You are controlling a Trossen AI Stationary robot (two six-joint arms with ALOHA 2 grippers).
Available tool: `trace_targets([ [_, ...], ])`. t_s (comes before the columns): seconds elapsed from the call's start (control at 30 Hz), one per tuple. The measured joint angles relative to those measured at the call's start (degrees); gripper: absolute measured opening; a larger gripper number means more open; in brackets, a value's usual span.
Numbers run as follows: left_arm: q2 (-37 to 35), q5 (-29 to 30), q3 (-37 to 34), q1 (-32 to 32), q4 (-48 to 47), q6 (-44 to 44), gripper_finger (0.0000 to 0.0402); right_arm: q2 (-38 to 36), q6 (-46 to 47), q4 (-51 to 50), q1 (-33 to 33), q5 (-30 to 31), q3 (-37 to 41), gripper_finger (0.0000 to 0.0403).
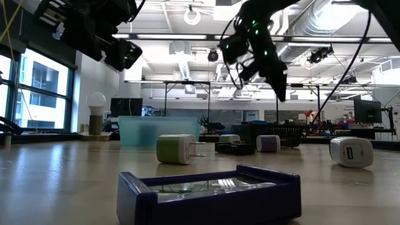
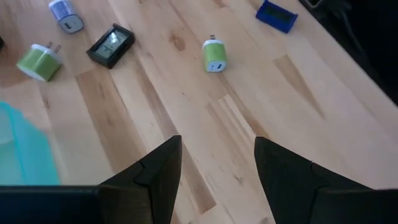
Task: Pick & Place Office items
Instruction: Put the black white charger adapter into the green bin
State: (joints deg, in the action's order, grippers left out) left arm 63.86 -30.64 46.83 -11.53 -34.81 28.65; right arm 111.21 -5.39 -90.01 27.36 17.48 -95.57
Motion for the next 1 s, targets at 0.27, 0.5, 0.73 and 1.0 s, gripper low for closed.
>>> trace_targets([
  [0.27, 0.0, -1.8, 0.0, 2.23, -0.72, -5.44, 0.0193, -11.27, 20.2, 0.25, -3.71, -13.78, 0.36, 0.0095],
  [0.5, 0.0, -1.8, -0.03, 6.06, -0.72, -10.59, 0.0193, -20.59, 33.04, 4.86, -15.95, -10.09, 2.91, 0.0095],
  [0.73, 0.0, -1.78, -0.09, 11.76, -0.73, -10.92, 0.0193, -26.37, 44.39, 21.53, -31.72, -6.78, 8.74, 0.0095],
  [1.0, -0.01, -1.72, -0.09, 17.61, -0.59, -12.62, 0.0193, -25.92, 49.98, 30.82, -42.7, 1.64, 9.38, 0.0101],
])
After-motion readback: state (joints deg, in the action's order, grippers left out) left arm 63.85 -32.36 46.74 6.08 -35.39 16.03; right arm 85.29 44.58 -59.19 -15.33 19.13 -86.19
